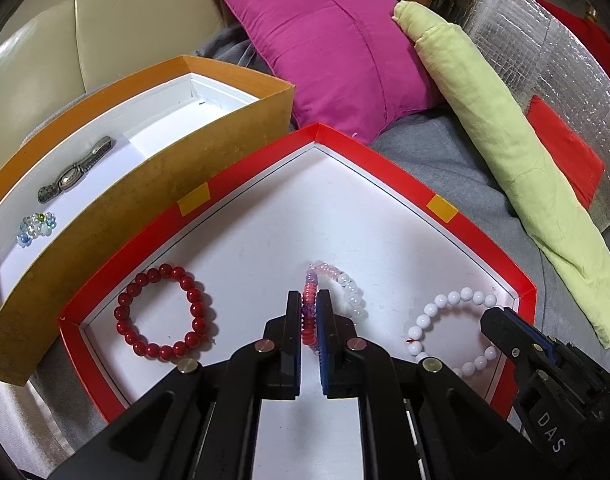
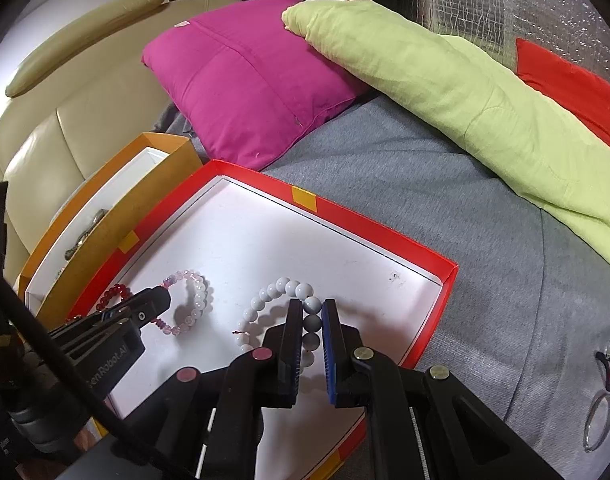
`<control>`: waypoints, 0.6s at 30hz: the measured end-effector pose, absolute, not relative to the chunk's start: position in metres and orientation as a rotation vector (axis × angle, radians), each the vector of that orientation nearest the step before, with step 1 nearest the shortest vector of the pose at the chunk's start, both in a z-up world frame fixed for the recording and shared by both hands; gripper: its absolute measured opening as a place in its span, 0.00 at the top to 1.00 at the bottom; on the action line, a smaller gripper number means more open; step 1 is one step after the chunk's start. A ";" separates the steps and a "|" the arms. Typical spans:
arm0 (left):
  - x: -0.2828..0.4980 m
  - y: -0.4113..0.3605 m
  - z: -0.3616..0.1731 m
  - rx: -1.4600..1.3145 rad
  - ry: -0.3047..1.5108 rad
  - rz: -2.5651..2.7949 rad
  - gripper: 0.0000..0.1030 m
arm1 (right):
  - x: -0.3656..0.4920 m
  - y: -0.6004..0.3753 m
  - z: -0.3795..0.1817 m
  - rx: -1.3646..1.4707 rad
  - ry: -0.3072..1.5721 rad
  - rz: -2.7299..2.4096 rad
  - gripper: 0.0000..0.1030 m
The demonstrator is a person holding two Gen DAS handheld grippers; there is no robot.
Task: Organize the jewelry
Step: 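Open the right tool to release the white bracelet while the left tool holds the pink bracelet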
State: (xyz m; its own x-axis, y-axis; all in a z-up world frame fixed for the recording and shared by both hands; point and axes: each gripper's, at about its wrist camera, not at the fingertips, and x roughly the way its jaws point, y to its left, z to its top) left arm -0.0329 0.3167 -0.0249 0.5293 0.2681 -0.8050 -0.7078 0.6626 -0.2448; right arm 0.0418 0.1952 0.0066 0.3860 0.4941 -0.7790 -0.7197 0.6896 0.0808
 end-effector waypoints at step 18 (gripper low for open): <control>-0.031 0.315 -0.026 -0.598 0.827 0.636 0.93 | 0.043 0.196 0.007 -0.288 0.879 0.786 0.90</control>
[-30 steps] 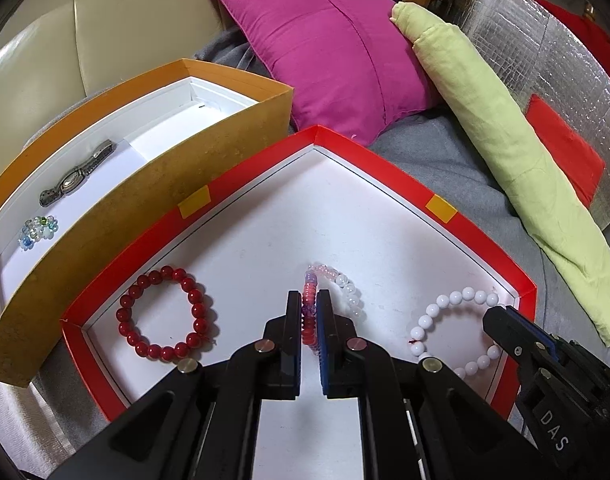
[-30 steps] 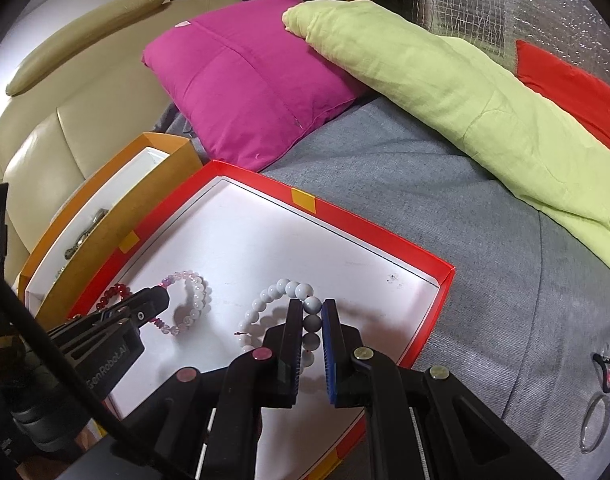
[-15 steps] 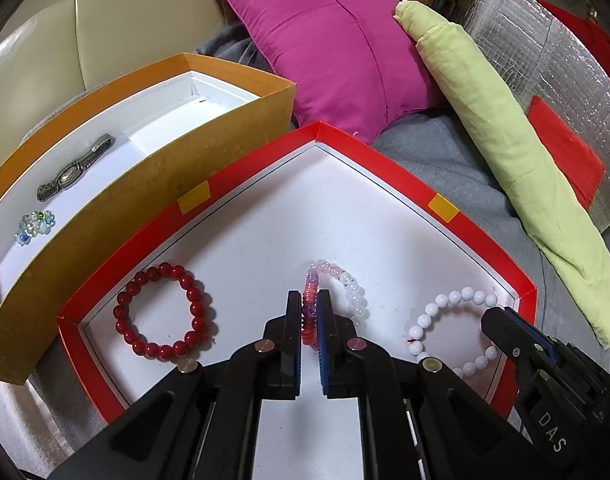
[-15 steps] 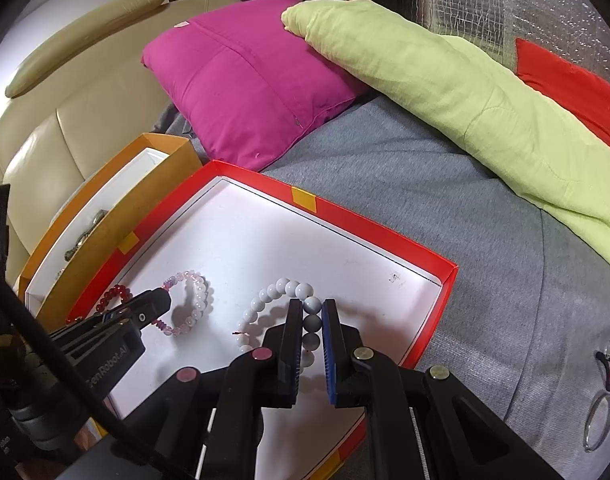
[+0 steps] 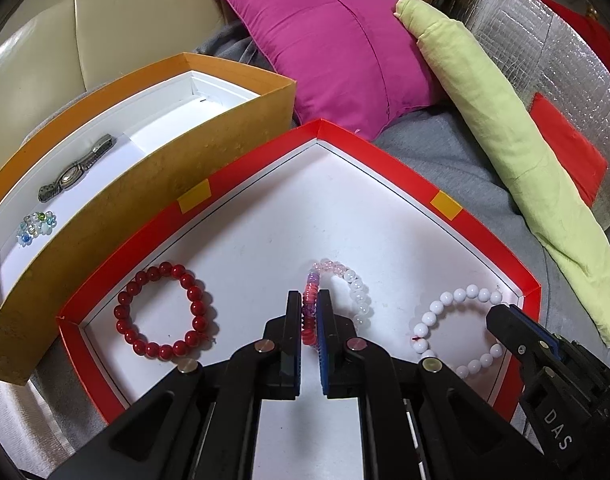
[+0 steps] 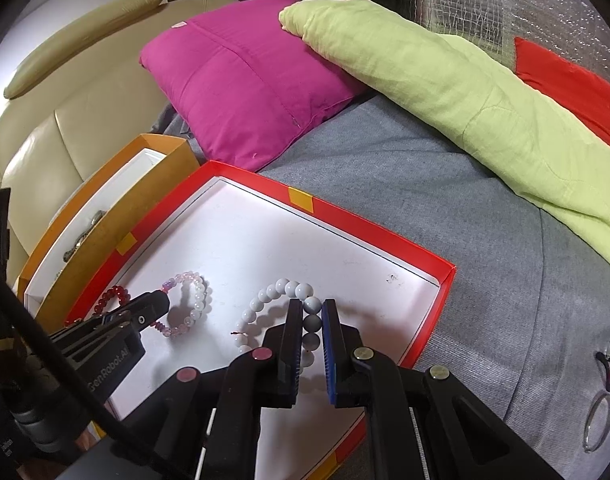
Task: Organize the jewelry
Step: 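Open the right tool to release the white bracelet while the left tool holds the pink bracelet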
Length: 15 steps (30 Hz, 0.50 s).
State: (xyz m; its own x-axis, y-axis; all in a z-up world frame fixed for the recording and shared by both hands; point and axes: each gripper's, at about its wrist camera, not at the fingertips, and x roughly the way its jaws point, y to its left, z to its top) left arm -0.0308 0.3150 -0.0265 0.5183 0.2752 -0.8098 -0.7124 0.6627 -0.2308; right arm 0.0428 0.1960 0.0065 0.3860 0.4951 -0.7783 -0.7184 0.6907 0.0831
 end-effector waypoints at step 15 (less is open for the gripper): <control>-0.033 0.318 -0.030 -0.608 0.837 0.650 0.93 | 0.043 0.195 0.008 -0.303 0.877 0.781 0.90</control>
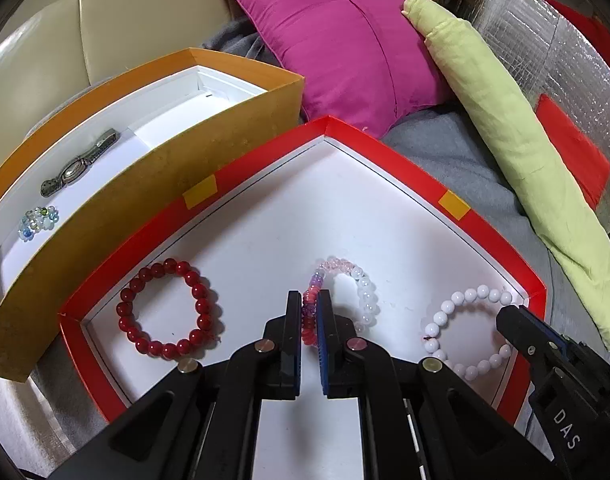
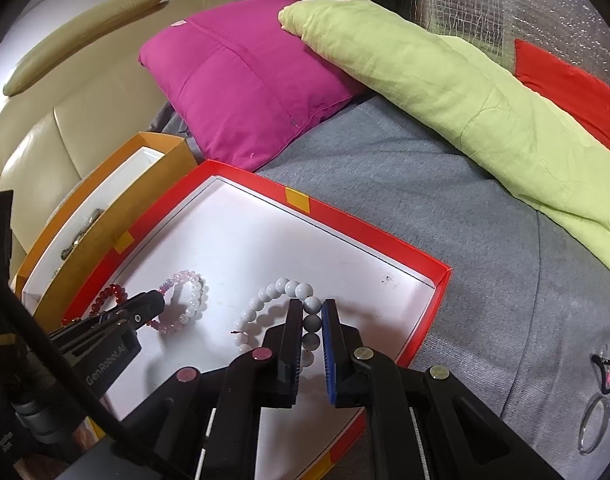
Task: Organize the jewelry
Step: 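Open the right tool to release the white bracelet while the left tool holds the pink bracelet, then open the left tool to release the pink bracelet, then move both tools to the bed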
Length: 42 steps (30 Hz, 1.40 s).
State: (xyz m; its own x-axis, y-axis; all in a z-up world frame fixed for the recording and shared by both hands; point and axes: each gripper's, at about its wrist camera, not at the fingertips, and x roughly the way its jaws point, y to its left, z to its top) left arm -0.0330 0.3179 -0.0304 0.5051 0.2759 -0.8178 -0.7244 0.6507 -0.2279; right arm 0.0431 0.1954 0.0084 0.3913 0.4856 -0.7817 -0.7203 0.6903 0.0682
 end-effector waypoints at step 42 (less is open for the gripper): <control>-0.015 0.230 0.032 -0.407 0.565 0.614 0.34 | 0.062 -0.026 0.025 -0.082 0.822 0.534 0.33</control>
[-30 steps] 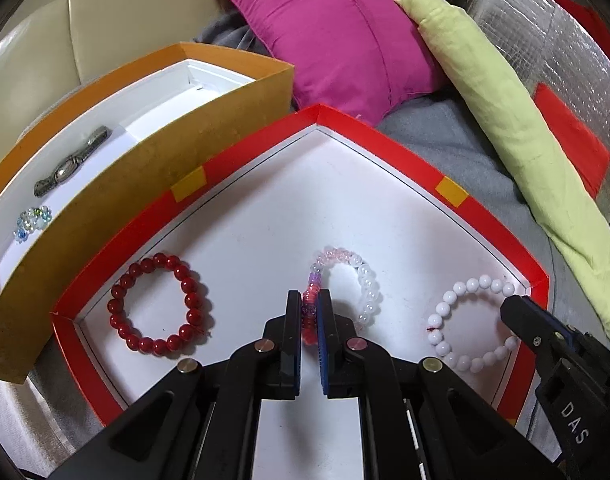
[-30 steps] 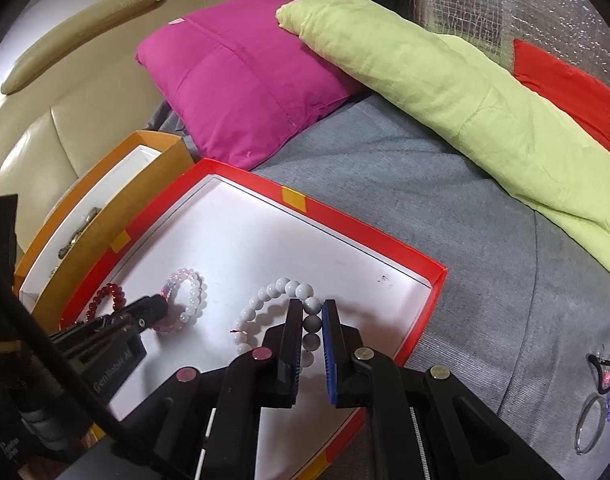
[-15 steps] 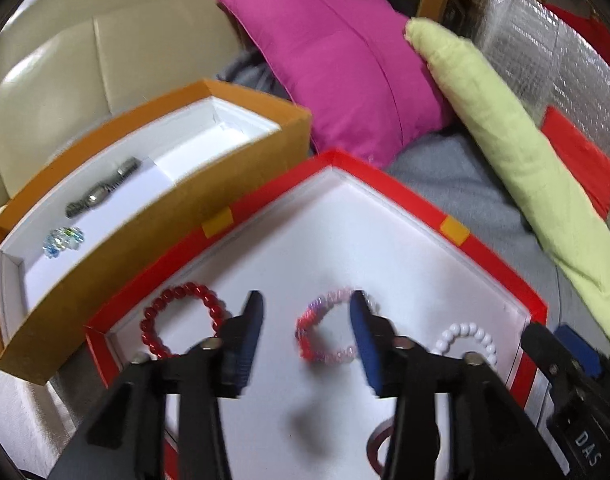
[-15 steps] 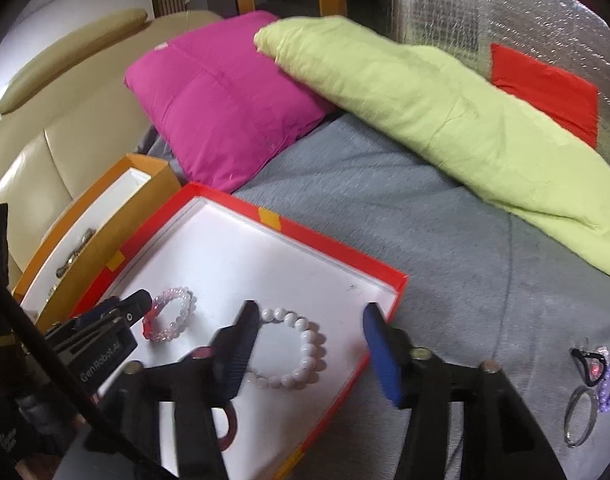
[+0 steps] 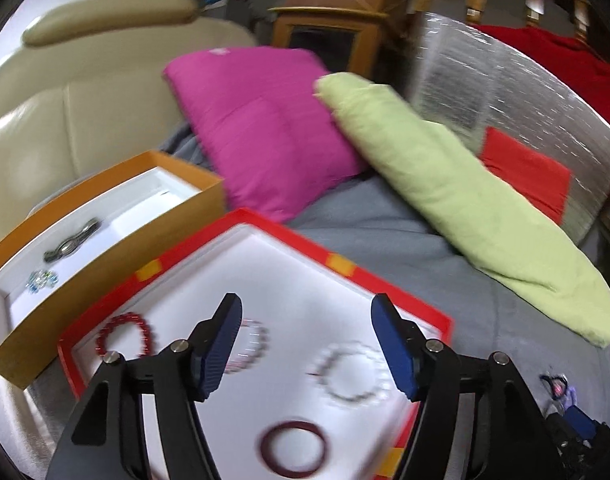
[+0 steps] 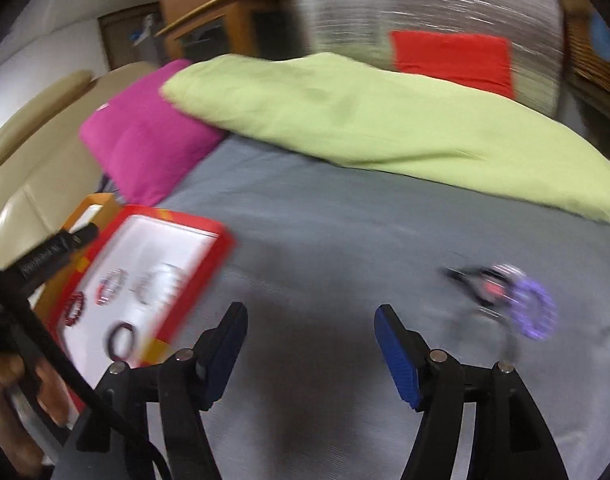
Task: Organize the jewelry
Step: 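Open the left tool to release the pink bracelet, then move both tools to the bed, then grasp the black hair tie with the left tool while the right tool grasps the silver bangle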
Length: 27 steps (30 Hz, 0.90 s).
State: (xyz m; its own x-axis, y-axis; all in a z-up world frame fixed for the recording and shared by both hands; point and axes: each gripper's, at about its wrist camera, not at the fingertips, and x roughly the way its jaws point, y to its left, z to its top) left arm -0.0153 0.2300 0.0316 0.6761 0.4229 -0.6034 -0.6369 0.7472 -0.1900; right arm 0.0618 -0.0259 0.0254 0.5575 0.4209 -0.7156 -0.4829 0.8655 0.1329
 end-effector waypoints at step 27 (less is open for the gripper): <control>0.065 0.059 0.011 -0.121 0.723 0.248 0.33 | 0.094 -0.174 -0.022 0.000 0.982 0.336 0.97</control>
